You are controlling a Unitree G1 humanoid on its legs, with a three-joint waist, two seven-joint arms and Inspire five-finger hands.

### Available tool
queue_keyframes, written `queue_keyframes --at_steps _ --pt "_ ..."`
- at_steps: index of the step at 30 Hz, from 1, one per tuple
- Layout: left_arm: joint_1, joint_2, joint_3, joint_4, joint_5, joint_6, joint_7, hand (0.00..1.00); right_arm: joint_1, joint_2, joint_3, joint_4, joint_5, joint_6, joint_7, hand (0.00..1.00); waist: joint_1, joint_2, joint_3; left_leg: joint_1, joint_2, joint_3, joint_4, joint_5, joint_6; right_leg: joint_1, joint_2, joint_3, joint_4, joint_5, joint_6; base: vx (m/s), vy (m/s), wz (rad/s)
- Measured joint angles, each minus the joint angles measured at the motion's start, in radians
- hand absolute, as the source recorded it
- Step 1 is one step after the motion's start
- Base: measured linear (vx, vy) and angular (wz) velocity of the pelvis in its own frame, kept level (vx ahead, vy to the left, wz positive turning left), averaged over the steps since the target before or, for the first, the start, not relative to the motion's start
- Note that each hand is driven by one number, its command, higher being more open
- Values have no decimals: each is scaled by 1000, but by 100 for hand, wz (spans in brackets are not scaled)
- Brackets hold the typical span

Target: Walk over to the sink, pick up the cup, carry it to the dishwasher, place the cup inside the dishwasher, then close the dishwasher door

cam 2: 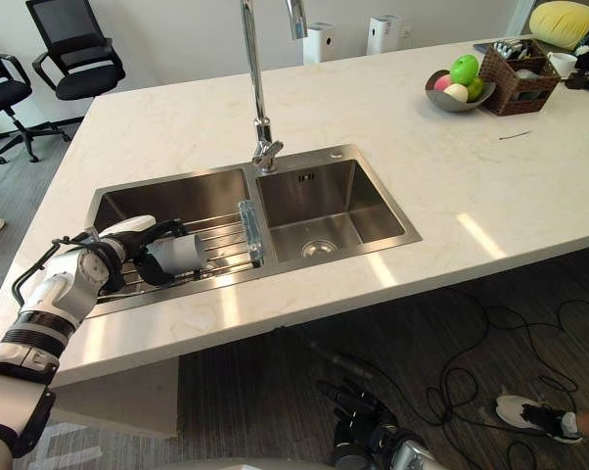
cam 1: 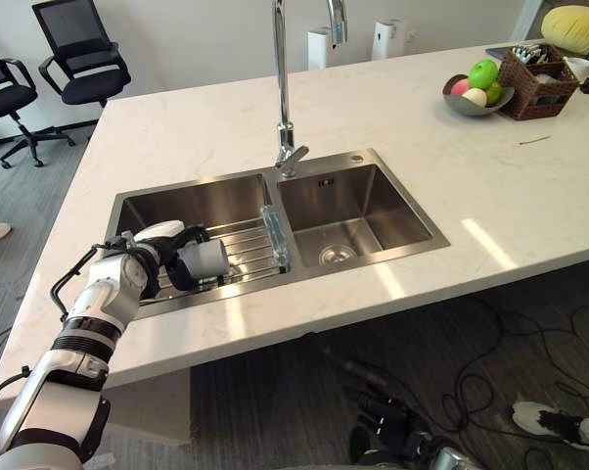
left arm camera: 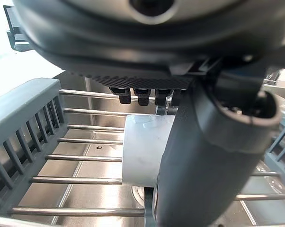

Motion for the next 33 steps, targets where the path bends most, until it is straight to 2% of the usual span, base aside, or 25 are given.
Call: queue_keyframes --at_steps 13,24,33 --pt "-10 2 3 15 23 -9 -91 100 -12 -11 2 0 0 31 0 100 -4 6 1 0 2 2 7 -6 -1 2 1 2 0 0 1 0 0 0" --pt "-18 -15 2 66 89 -32 -87 100 -22 -15 3 4 0 46 -1 100 -23 15 -1 8 6 10 16 -15 -3 10 4 12 -1 -1 2 0 0 -1" --pt "-18 -32 -9 106 130 -54 -34 100 -28 -17 7 10 1 53 -1 100 -25 15 -1 14 7 25 23 -24 -3 9 9 25 -1 -2 2 -16 0 -3"
